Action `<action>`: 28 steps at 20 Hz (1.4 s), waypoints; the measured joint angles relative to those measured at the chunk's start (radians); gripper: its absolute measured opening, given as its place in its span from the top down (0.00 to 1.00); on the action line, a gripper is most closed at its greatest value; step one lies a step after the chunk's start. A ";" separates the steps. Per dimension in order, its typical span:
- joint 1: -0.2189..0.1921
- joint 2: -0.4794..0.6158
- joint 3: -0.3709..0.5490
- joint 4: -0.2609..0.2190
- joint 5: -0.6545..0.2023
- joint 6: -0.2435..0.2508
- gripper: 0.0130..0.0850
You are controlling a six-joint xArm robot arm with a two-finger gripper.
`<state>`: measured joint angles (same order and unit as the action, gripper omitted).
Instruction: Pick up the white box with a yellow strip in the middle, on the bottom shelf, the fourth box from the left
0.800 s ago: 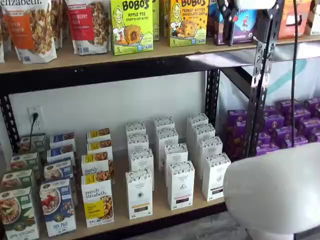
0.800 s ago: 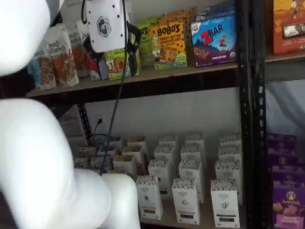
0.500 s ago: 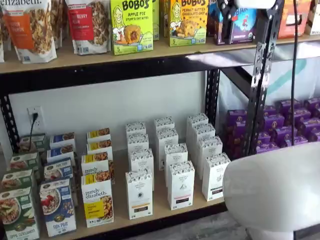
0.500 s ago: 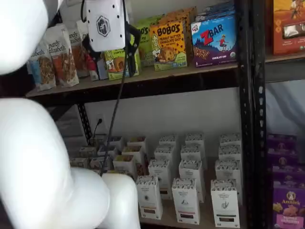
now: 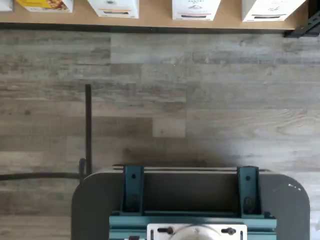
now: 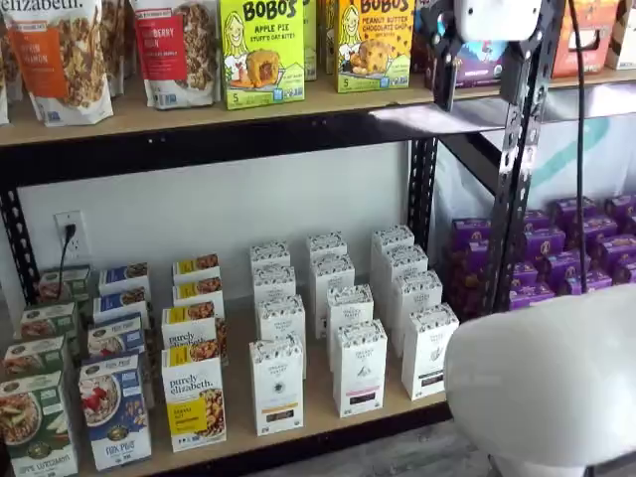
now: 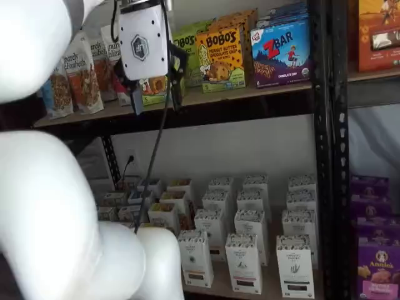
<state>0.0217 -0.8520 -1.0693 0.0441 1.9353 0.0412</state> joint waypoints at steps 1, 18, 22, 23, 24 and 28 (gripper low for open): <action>0.006 -0.004 0.018 -0.003 -0.018 0.005 0.00; 0.142 0.006 0.300 0.017 -0.353 0.132 0.00; 0.194 0.044 0.354 0.008 -0.448 0.180 0.00; 0.211 0.052 0.373 0.001 -0.491 0.195 0.00; 0.225 0.056 0.395 -0.006 -0.540 0.209 0.00; 0.264 0.103 0.437 -0.025 -0.663 0.250 0.00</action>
<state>0.2860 -0.7486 -0.6324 0.0192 1.2723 0.2912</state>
